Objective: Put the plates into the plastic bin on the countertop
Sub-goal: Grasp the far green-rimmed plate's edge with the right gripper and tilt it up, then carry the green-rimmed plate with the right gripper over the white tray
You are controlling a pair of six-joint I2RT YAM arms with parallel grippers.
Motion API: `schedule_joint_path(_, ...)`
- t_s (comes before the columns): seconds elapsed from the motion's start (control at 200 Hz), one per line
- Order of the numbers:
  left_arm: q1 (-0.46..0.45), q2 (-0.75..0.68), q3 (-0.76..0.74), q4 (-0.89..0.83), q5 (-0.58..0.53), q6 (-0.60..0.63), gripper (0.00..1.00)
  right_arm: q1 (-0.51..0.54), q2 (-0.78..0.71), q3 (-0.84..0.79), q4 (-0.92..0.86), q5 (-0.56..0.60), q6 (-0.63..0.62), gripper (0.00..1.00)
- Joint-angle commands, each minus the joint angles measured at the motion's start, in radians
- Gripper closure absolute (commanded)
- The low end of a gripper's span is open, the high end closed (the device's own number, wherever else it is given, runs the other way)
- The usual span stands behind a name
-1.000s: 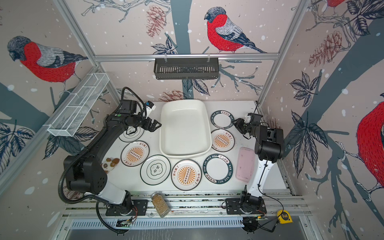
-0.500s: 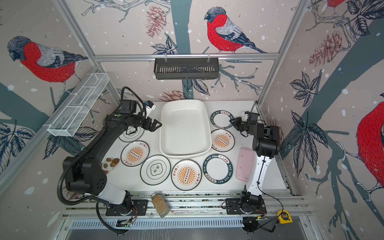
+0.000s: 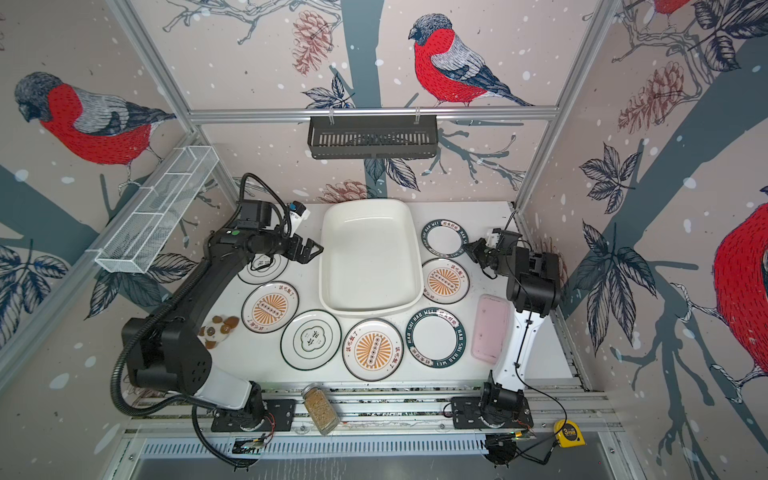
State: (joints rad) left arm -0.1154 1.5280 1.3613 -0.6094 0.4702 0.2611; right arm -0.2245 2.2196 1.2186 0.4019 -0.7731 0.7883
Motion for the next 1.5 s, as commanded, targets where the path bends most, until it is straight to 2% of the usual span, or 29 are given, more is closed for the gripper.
schedule_joint_path(0.0, -0.003, -0.008, 0.003, 0.023, 0.026, -0.004, 0.02, -0.005, 0.008, -0.012, -0.037, 0.022, 0.012, 0.91)
schedule_joint_path(0.285, -0.003, -0.008, 0.017, 0.020, 0.024, -0.006, 0.02, -0.013, -0.008, -0.036, 0.039, -0.003, 0.057, 0.97)
schedule_joint_path(0.826, -0.003, -0.017, 0.043, 0.036, 0.008, -0.014, 0.02, -0.046, -0.119, -0.091, 0.176, -0.038, 0.149, 0.99)
schedule_joint_path(1.146, -0.003, -0.024, 0.049, 0.041, 0.027, -0.026, 0.02, -0.057, -0.224, -0.140, 0.172, -0.049, 0.154, 0.99)
schedule_joint_path(1.496, -0.004, -0.034, 0.041, 0.058, 0.043, -0.022, 0.02, -0.052, -0.403, -0.198, 0.060, -0.041, 0.098, 0.99)
